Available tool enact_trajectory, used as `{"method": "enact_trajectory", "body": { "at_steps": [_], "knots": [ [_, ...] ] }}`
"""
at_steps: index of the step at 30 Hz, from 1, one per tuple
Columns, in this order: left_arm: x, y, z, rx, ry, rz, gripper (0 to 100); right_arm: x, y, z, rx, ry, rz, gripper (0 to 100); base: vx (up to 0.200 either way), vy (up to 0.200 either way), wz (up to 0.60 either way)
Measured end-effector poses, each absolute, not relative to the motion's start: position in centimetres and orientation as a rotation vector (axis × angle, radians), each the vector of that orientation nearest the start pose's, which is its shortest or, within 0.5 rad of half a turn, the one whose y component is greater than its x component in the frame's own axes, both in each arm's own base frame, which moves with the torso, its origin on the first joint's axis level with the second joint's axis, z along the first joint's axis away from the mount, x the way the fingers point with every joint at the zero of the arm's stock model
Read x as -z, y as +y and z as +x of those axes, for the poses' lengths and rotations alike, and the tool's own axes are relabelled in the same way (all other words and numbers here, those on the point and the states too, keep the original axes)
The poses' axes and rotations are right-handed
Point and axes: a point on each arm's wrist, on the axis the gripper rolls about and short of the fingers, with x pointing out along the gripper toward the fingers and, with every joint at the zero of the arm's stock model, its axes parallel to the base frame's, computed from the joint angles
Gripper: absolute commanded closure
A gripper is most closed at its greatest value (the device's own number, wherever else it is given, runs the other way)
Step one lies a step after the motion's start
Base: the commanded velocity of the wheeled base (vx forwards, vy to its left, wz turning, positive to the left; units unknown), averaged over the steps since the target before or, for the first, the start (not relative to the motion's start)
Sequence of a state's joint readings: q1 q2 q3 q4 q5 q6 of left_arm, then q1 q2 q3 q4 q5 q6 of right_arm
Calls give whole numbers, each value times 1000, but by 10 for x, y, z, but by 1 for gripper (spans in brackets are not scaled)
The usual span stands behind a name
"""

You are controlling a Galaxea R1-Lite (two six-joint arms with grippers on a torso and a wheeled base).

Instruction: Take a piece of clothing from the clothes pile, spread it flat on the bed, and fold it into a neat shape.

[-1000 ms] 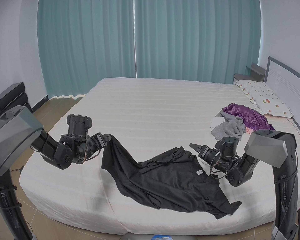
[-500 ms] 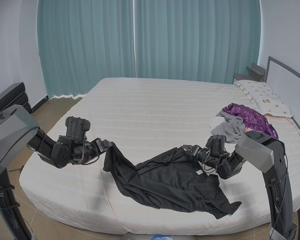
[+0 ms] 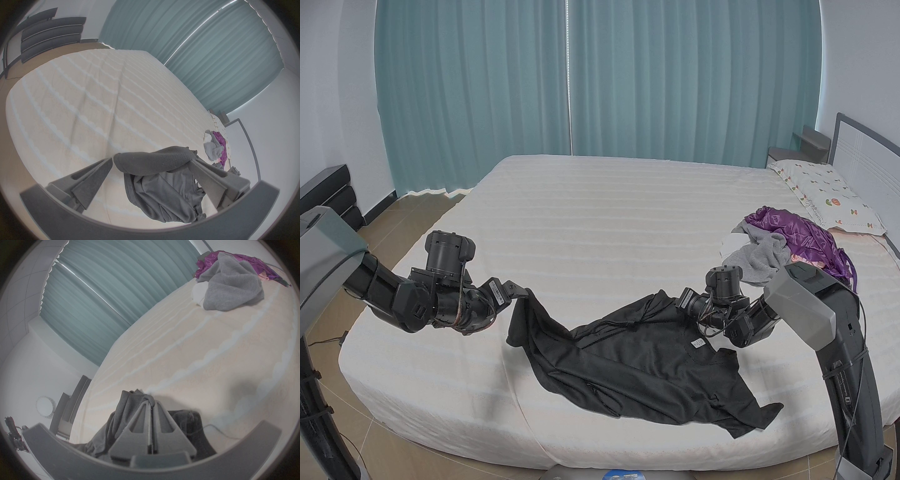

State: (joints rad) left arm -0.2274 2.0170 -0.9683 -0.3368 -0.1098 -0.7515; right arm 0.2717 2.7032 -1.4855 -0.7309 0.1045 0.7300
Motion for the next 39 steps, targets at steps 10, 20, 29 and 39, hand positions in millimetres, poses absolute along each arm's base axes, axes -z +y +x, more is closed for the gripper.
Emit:
{"method": "enact_trajectory", "body": {
  "at_steps": [10, 20, 29, 39],
  "knots": [
    [-95, -74, 354, 9, 768, -720, 0, 41, 93, 496, -19, 431, 687, 100, 0, 0, 0],
    [-96, -72, 379, 9, 675, -752, 0, 24, 50, 509, 76, 292, 707, 100, 0, 0, 0],
    [-80, -78, 406, 7, 666, -757, 0, 31, 38, 510, 111, 288, 704, 0, 0, 0, 0],
    [-44, -83, 422, -14, 724, -731, 0, 41, 34, 494, 96, 352, 713, 0, 0, 0, 0]
  ]
}}
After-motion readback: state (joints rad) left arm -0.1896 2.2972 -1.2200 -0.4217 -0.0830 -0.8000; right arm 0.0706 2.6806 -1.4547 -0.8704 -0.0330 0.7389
